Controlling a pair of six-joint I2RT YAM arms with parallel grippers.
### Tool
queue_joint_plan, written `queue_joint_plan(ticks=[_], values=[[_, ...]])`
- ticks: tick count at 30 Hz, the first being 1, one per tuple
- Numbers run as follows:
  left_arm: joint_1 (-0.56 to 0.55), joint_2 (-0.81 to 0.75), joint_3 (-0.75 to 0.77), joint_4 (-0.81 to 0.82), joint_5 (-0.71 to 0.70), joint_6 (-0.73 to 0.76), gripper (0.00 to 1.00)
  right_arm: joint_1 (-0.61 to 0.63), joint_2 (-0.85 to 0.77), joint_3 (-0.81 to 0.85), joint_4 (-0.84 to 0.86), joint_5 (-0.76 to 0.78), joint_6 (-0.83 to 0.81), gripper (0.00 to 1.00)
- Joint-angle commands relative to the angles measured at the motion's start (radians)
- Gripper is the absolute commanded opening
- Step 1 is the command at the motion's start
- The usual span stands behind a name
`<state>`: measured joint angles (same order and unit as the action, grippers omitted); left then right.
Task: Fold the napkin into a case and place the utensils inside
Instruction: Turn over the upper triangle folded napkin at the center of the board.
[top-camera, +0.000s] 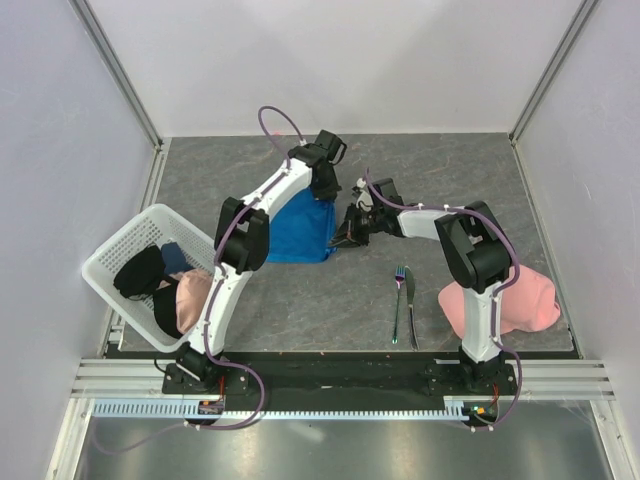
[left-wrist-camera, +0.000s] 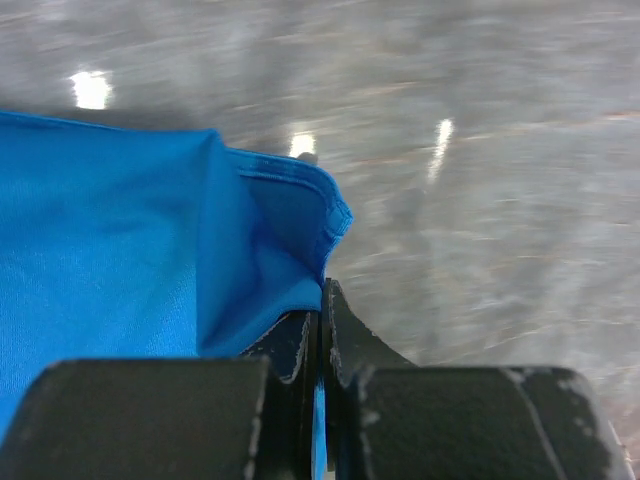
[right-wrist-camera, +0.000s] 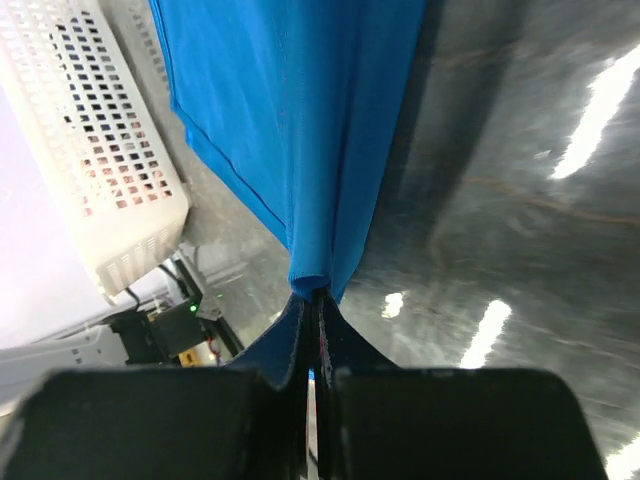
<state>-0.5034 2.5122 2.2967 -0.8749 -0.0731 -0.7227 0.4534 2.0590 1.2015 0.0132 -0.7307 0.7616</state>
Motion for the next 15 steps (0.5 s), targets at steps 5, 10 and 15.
queue_joint_plan(ticks=[5, 10, 15], values=[[-0.006, -0.047, -0.028, 0.312, -0.024, 0.048, 0.29, -0.041, -0.071, -0.048, -0.151, 0.005, -0.1, 0.01], [-0.006, -0.134, -0.036, 0.287, 0.012, 0.133, 0.7, -0.093, -0.095, 0.01, -0.345, 0.155, -0.178, 0.13], [-0.001, -0.295, -0.051, 0.142, 0.038, 0.204, 0.97, -0.124, -0.103, 0.15, -0.537, 0.255, -0.309, 0.42]])
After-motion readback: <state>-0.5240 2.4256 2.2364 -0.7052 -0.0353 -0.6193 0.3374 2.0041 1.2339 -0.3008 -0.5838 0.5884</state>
